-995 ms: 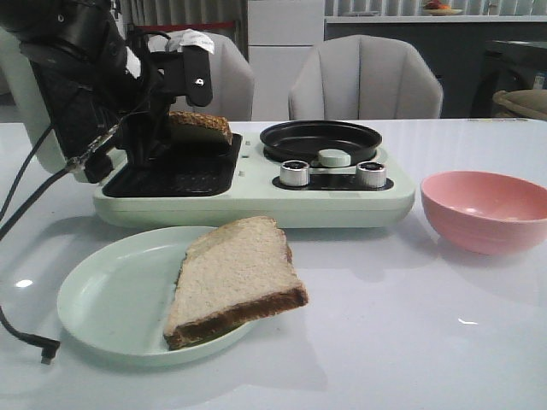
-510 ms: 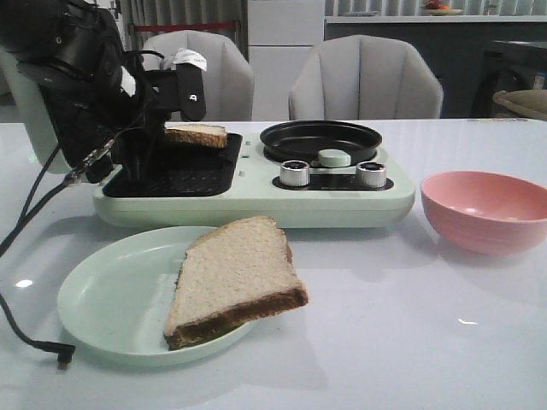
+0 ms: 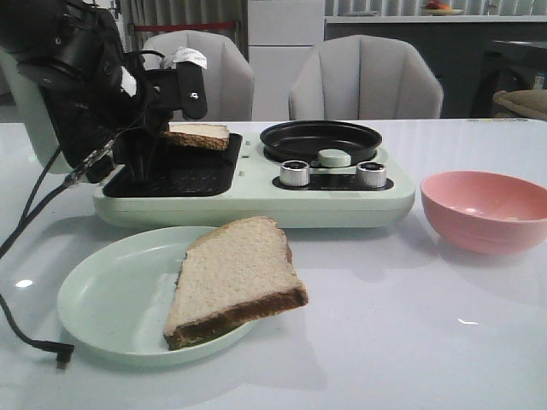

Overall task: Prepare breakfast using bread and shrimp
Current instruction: 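Lower the bread onto the waffle plate and open the left gripper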

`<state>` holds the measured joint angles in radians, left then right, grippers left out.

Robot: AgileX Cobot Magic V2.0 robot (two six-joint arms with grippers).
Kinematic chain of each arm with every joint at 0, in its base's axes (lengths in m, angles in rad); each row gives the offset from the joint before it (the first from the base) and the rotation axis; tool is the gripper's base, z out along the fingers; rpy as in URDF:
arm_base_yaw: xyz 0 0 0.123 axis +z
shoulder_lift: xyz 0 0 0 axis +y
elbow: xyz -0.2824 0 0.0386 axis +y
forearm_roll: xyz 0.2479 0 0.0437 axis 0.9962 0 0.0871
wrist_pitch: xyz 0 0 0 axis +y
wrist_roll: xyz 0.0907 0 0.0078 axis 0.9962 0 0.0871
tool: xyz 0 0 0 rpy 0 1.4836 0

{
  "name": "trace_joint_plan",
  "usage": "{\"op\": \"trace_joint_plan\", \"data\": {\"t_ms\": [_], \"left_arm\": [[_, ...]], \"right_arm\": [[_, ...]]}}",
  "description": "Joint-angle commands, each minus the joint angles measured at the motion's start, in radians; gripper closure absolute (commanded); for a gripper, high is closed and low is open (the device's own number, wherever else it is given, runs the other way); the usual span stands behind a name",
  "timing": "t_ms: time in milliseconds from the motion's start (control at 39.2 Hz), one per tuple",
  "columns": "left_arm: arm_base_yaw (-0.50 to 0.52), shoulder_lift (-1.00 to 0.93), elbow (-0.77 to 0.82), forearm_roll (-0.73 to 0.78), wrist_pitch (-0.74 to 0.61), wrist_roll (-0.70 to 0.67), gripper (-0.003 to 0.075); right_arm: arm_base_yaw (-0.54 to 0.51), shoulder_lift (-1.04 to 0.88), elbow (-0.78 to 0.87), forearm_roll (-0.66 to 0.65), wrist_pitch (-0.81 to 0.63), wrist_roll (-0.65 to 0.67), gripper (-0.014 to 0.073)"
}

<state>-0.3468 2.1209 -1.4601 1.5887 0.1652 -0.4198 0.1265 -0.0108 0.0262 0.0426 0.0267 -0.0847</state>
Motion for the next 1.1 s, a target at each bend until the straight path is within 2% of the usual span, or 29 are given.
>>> {"op": "trace_joint_plan", "data": {"t_ms": [0, 77, 204, 383, 689, 918, 1071], "left_arm": [[0.006, -0.047, -0.029, -0.008, 0.003, -0.023, 0.0271], [0.002, -0.047, -0.029, -0.009, 0.014, -0.023, 0.0212], [-0.004, -0.047, -0.029, -0.022, 0.022, -0.031, 0.0173], [-0.023, -0.076, -0.029, -0.022, 0.022, -0.103, 0.0164], [-0.033, -0.157, 0.041, -0.033, 0.025, -0.103, 0.0165], [-0.037, -0.206, 0.111, -0.064, 0.101, -0.103, 0.0165], [-0.055, -0.269, 0.145, -0.102, 0.094, -0.103, 0.0166]], "right_arm": [[-0.004, -0.022, -0.016, -0.004, -0.086, -0.006, 0.0469], [-0.004, -0.022, -0.016, -0.004, -0.086, -0.006, 0.0469], [-0.004, -0.022, -0.016, -0.004, -0.086, -0.006, 0.0469], [-0.004, -0.022, -0.016, -0.004, -0.086, -0.006, 0.0469], [-0.004, -0.022, -0.016, -0.004, -0.086, -0.006, 0.0469], [-0.004, -0.022, -0.016, -0.004, -0.086, -0.006, 0.0469], [-0.004, -0.022, -0.016, -0.004, -0.086, -0.006, 0.0469]]}}
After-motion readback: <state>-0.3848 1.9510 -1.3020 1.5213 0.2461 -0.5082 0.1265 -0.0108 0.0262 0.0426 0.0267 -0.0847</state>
